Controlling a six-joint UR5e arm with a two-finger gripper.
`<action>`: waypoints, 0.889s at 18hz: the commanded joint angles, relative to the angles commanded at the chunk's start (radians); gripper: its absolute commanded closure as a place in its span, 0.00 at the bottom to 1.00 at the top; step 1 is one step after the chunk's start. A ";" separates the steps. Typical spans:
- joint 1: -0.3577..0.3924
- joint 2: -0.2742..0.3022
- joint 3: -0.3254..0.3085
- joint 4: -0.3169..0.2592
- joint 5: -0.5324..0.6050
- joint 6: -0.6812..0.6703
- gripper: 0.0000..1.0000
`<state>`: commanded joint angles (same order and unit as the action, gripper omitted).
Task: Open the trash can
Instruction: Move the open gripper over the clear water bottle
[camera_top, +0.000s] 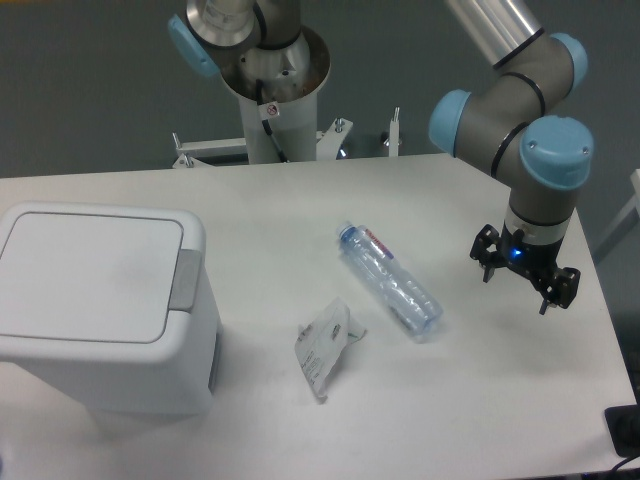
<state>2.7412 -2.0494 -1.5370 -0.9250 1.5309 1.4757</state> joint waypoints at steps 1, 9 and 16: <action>0.000 0.000 0.000 0.000 0.000 0.000 0.00; -0.024 0.011 -0.017 0.000 -0.005 -0.014 0.00; -0.070 0.035 -0.035 0.008 -0.087 -0.280 0.00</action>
<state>2.6708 -2.0141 -1.5723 -0.9173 1.4435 1.1955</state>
